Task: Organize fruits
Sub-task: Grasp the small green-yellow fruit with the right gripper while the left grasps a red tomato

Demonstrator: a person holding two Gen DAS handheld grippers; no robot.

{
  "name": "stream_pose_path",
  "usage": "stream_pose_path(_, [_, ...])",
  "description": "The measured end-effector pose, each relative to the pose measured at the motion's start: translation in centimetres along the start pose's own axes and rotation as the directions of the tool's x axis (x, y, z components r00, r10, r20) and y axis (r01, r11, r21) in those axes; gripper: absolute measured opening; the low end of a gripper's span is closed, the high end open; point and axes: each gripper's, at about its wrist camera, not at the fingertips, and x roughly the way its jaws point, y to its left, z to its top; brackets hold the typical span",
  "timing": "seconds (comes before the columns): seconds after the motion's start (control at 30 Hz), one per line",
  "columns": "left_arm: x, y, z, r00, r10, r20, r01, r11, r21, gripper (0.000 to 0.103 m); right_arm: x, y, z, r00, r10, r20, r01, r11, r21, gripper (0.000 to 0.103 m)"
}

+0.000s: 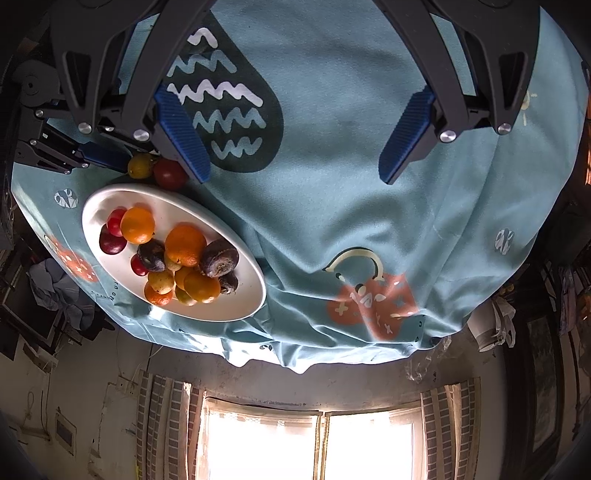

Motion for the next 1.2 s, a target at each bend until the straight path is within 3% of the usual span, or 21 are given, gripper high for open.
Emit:
stream_pose_path(0.37, [0.0, 0.0, 0.0, 1.000, 0.000, -0.001, 0.000, 1.000, 0.000, 0.094, 1.0, -0.1, 0.8, 1.000, -0.014, -0.014, 0.014, 1.000, 0.024, 0.036])
stream_pose_path(0.53, [0.0, 0.2, 0.0, 1.000, 0.004, -0.003, -0.004, 1.000, -0.005, 0.094, 0.9, 0.0, 0.7, 1.000, -0.027, -0.017, 0.027, 0.999, 0.027, 0.029])
stream_pose_path(1.2, [0.1, 0.6, 0.3, 1.000, -0.017, -0.008, 0.016, 0.999, -0.035, 0.094, 1.5, 0.4, 1.3, 0.993, -0.104, -0.058, 0.109, 0.990, 0.088, 0.030])
